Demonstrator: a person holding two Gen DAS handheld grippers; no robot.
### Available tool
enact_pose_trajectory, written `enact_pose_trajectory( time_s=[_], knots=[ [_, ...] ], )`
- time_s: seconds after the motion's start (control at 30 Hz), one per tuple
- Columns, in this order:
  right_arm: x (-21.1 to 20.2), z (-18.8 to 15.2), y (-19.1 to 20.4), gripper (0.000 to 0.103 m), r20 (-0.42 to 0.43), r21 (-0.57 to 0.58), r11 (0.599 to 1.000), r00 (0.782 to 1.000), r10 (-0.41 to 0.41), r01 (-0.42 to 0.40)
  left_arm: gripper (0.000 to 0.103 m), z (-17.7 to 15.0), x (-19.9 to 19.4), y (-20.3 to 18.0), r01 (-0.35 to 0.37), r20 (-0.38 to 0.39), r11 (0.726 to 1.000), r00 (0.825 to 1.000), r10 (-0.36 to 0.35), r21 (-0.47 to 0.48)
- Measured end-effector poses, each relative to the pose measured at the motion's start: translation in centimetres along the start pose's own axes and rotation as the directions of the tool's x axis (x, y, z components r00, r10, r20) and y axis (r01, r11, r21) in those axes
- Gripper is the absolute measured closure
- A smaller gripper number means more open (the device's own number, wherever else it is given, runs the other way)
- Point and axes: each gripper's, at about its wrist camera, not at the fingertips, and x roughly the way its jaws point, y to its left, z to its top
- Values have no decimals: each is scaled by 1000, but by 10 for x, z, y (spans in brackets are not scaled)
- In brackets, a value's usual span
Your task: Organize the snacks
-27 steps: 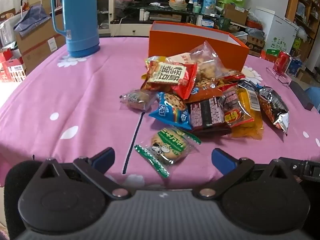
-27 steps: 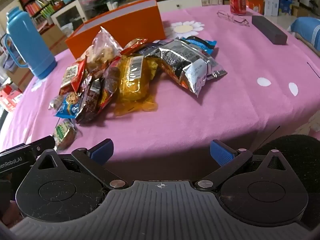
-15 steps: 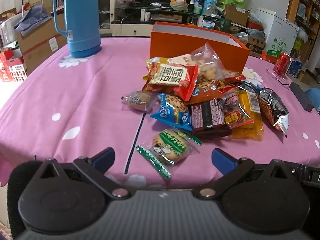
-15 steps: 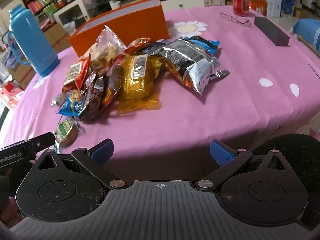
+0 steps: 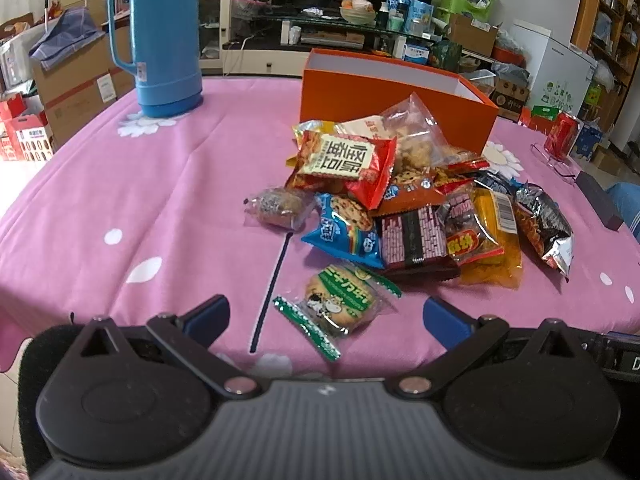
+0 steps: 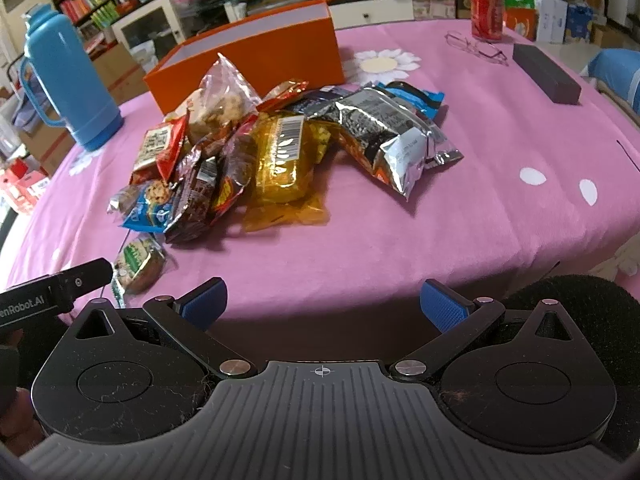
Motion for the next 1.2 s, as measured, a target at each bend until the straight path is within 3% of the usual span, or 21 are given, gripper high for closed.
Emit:
enact_pose_trajectory(
  time_s=[1.2],
  knots=[
    [7, -7, 1, 19, -26, -4, 1000, 1000, 15, -15, 1, -7, 12, -1, 1, -52, 1000, 999, -1, 8]
  ],
)
